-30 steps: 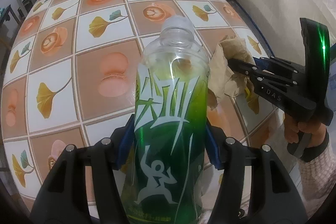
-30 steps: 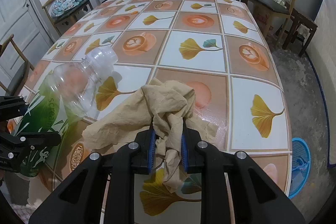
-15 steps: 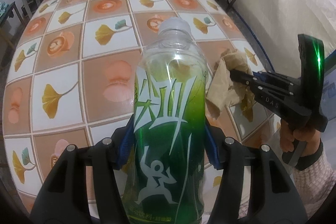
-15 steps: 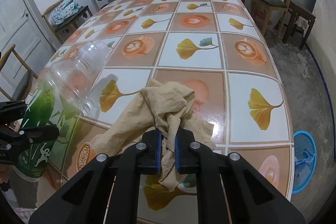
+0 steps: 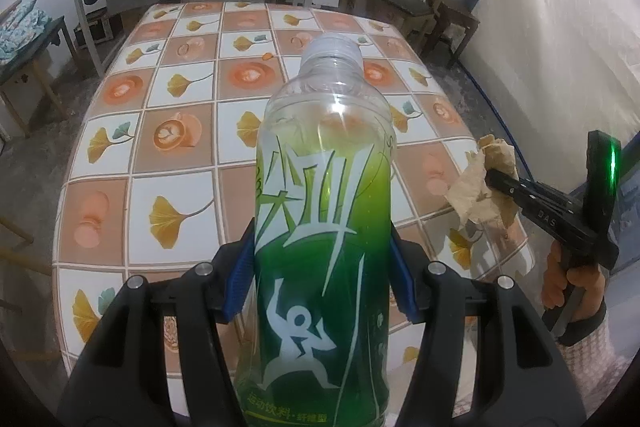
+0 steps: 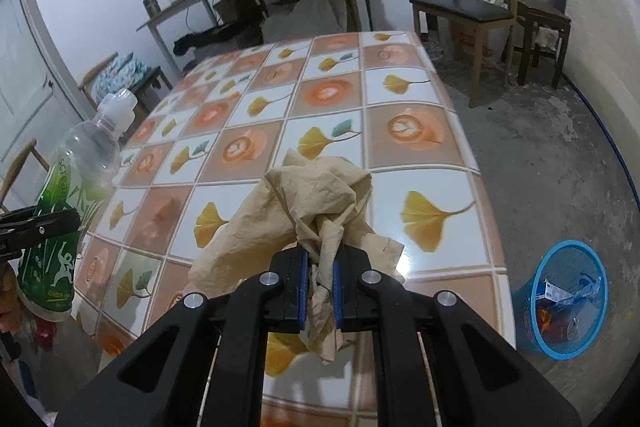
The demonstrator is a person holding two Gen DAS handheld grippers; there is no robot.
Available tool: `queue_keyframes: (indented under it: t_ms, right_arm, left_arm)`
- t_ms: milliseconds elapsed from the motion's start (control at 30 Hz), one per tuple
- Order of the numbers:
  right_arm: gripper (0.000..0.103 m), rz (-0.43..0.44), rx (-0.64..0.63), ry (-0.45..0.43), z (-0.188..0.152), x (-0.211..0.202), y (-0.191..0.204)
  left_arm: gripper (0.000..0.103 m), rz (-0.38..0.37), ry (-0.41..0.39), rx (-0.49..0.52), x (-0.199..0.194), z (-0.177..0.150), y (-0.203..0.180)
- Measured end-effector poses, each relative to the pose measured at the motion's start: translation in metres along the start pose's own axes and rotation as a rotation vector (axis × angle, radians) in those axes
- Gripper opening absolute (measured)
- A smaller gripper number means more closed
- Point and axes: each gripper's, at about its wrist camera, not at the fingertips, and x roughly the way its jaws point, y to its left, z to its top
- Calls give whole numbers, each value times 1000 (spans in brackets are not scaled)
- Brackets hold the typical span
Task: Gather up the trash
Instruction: 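Lift the bottle and cloth and turn toward the wastebasket, then open both tools over the wastebasket to drop bottle and cloth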
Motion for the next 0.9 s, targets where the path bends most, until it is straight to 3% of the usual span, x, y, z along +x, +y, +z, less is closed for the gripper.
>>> queue_keyframes:
  t_ms: [267, 467, 667, 900]
  right_arm:
    - [10, 14, 68, -30, -20, -27, -29]
    - [10, -32, 138, -68, -47, -59, -61]
    - [10, -120, 285, -95, -82, -96, -125]
    - [10, -239, 472, -101, -123, -124, -205]
  left_arm:
    - [55, -97, 14, 70, 13, 0, -47]
    - [55, -191, 45, 157, 36, 7, -100]
    - [55, -339, 108, 274, 68, 15, -180]
    - [55, -450, 228, 380, 121, 22, -274]
